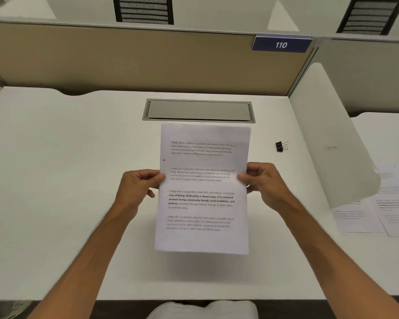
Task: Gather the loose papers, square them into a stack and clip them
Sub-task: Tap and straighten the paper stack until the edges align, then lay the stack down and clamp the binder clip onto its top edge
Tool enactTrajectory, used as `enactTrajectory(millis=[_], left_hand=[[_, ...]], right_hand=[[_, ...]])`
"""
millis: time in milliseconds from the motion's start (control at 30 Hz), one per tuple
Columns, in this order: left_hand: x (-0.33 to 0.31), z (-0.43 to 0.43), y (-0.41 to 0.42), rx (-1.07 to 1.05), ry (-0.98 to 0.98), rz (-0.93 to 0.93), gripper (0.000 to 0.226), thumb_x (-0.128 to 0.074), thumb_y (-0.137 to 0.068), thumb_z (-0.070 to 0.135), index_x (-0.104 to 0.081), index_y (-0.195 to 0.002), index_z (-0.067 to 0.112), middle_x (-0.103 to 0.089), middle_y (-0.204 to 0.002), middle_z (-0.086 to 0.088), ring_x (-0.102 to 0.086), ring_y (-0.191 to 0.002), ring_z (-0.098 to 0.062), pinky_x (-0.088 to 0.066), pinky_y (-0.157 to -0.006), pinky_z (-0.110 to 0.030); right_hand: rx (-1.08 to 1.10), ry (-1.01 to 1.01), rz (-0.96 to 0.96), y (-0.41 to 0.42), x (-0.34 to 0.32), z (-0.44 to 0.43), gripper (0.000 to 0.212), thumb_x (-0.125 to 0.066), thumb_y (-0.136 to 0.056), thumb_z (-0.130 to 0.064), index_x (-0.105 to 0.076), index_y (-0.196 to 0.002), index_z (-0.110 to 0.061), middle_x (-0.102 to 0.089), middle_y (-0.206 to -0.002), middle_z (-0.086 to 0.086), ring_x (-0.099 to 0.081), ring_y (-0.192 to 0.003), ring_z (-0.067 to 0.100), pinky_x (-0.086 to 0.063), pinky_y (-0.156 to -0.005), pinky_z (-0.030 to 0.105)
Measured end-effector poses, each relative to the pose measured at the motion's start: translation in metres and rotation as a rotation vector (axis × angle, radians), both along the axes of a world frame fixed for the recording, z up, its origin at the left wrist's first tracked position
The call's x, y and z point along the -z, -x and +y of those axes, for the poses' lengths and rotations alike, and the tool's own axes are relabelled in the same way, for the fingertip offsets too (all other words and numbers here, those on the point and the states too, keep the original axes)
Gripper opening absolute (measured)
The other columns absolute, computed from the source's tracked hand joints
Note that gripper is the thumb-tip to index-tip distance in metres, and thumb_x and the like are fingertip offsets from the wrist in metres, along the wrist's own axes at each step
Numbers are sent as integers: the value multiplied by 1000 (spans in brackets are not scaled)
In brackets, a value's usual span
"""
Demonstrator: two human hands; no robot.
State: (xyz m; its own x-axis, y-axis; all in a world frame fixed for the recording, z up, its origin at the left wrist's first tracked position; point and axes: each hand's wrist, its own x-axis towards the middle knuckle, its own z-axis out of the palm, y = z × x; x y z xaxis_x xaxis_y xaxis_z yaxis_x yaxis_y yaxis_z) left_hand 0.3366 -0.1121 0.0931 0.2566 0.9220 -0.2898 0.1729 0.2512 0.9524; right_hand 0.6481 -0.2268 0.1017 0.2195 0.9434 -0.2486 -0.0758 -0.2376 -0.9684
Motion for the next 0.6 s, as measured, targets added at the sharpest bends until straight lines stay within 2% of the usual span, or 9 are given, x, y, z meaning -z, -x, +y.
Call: enactTrajectory(millis=[100, 200, 333, 467, 600], left_hand=[[-1, 2, 4, 101, 91, -23, 9, -70, -90, 10, -77, -96, 8, -78, -87, -2, -68, -68, -12, -48, -63, -26], [-9, 7, -4, 122, 121, -91, 19, -68, -93, 19, -75, -107, 9, -77, -100, -4, -70, -83, -17, -55, -75, -25], [-20, 21, -27, 6, 116, -140, 18, -72, -91, 26, -78, -101, 13, -77, -98, -3, -66, -83, -21, -54, -76, -28], [-21, 27, -43, -61, 137, -129, 9, -75, -89, 20, -77, -91, 13, -77, -93, -5, -68, -81, -24, -55, -77, -33], [-15, 23, -53, -68, 155, -102, 3, -77, -86, 17, -77, -86, 13, -77, -84, -2, -68, -73, -22, -56, -73, -31]], right_hand=[[4, 75, 85, 0, 0, -7, 22, -64, -88, 8, -74, -106, 0, -78, -88, 9, -71, -69, 20, -52, -54, 27], [-12, 128, 109, -1, 3, -15, 20, -64, -87, 6, -76, -102, -1, -74, -88, 13, -65, -67, 23, -50, -55, 27], [-26, 165, 125, 0, 7, -24, 19, -64, -88, 5, -77, -101, -1, -73, -85, 12, -62, -63, 21, -48, -53, 25], [-38, 181, 116, -2, 13, -33, 21, -64, -89, 5, -76, -105, 1, -73, -92, 17, -65, -67, 23, -50, -54, 26], [-36, 206, 128, -9, 19, -43, 22, -62, -89, 6, -74, -108, 3, -74, -94, 17, -67, -67, 21, -51, -54, 25]])
